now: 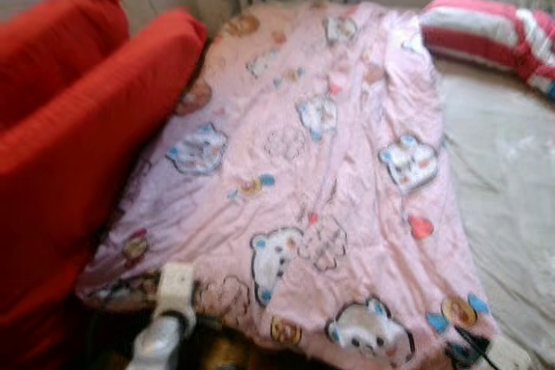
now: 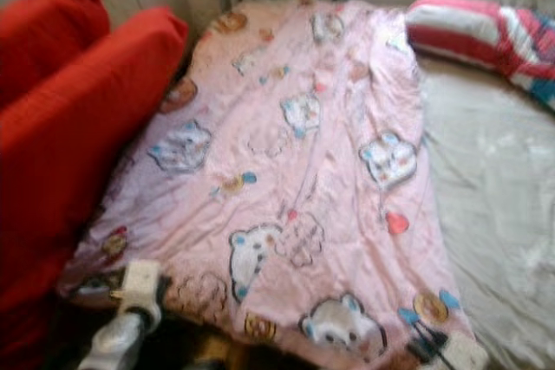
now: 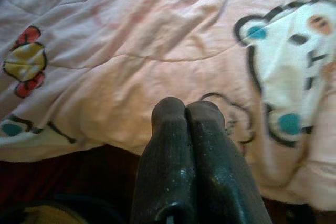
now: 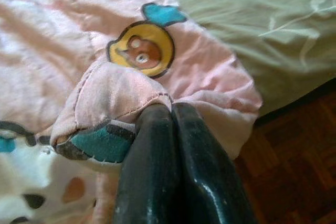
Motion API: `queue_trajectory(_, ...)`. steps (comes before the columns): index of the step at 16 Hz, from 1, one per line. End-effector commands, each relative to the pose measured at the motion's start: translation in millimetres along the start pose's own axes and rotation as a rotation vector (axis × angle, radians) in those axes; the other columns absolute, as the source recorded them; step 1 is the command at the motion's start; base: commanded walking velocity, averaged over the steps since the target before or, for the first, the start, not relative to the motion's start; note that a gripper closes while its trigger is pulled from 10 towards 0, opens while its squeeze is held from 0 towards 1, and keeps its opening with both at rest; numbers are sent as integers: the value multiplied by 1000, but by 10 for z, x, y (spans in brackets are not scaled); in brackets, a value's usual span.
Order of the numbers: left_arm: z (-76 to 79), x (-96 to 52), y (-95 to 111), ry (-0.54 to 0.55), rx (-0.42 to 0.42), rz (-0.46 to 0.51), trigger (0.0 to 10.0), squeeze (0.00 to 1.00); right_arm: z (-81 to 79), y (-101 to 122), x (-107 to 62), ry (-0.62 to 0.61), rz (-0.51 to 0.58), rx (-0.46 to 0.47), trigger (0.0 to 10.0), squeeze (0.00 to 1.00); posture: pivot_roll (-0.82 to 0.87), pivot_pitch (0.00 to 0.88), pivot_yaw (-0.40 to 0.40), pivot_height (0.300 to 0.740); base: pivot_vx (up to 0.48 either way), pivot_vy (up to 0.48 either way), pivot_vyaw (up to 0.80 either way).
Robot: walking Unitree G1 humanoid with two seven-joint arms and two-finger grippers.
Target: Clean up the room
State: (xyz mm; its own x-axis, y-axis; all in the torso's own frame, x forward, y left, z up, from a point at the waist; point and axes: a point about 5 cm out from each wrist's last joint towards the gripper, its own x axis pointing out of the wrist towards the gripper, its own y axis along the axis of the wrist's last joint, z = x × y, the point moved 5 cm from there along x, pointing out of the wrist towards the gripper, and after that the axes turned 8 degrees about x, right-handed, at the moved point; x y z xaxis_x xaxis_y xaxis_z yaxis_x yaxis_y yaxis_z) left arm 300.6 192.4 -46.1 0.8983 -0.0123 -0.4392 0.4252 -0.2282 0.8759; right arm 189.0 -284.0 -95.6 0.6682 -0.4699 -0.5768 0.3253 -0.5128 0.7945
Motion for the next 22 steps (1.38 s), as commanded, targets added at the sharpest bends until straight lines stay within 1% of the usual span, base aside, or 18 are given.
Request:
queue_trajectory(1,-73,-60,-159,11,3,-54,10000,0,9,-93,-36,-2,-27,0,10000,0,79,197,23,740,0,0,0)
queue_trajectory(4,-53,-64,-145,7,11,-41,10000,0,29,-112,-47,-8,-31,4,10000,0,77,197,22,740,0,0,0)
queue_trajectory(6,-49,-64,-148,9,-3,-42,10000,0,36,-96,-41,-11,-27,4,10000,0,77,196,21,740,0,0,0)
queue_trajectory(11,-28,-73,-181,2,-22,-53,10000,0,-3,-47,-25,9,-8,-9,10000,0,75,194,18,740,0,0,-642)
queue_trajectory(14,-22,-73,-179,0,-23,-53,10000,0,-16,-46,-24,17,-7,-7,10000,0,75,194,16,740,0,0,0)
queue_trajectory(19,-13,-68,-166,-6,-11,-48,10000,0,-30,-31,-11,21,-8,-6,10000,0,75,193,16,740,0,0,-681)
queue_trajectory(20,-13,-65,-162,-5,-9,-47,10000,0,-38,-29,-9,23,-9,-5,10000,0,74,194,16,740,0,-341,-675)
queue_trajectory(22,-24,-62,-162,9,-17,-51,10000,0,-44,-29,-8,27,-9,-4,10000,0,76,194,15,740,0,0,-672)
